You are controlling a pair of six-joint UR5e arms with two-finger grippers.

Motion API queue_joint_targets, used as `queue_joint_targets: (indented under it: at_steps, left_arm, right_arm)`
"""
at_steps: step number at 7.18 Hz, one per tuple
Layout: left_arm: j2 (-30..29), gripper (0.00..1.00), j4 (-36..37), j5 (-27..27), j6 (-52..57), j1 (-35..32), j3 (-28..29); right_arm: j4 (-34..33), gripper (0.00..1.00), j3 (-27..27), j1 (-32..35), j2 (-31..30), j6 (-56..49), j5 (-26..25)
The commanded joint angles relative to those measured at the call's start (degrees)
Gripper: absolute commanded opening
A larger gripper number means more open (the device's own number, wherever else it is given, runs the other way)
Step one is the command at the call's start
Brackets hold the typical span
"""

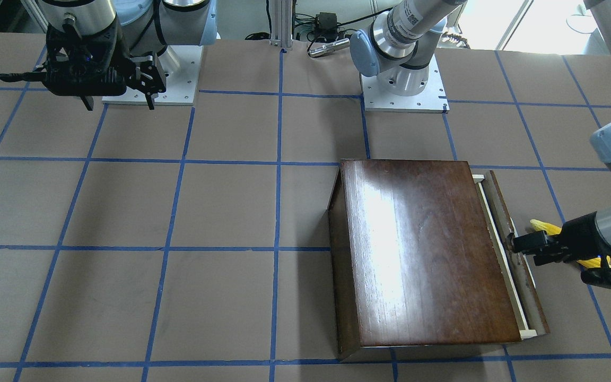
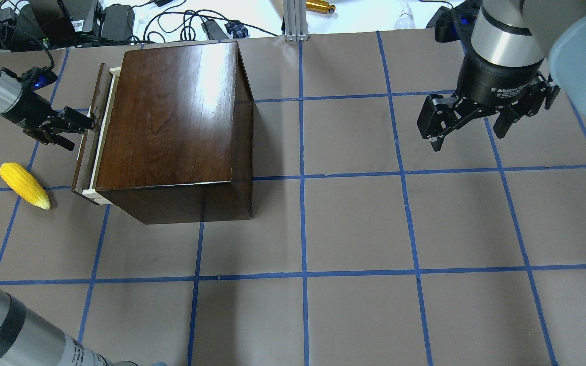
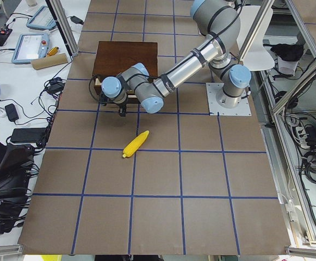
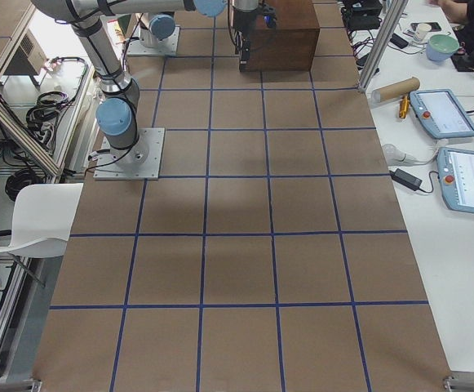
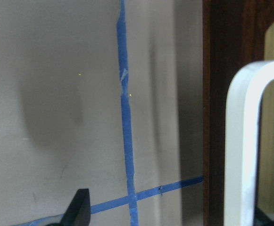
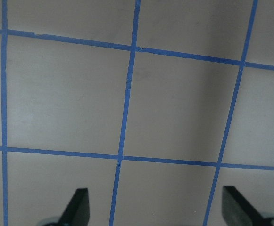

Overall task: Open drawer and put corn inside
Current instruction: 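Pull the drawer out away from the cabinet with the left gripper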

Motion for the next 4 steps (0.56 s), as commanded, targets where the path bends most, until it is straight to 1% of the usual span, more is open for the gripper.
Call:
queue_joint_targets:
  at_steps: [1,4]
  left_arm:
    - [0.01,1.00,0.00,0.17,0.09,1.47,0.36]
    - [-0.08,1.00,0.09,1.92,0.18,2.00,0.97]
  right_arm:
    - [0.00,1.00,0.00,0.00,0.08,0.00,0.02]
    - [0.00,1.00,0.00,0.00,0.08,0.00,0.02]
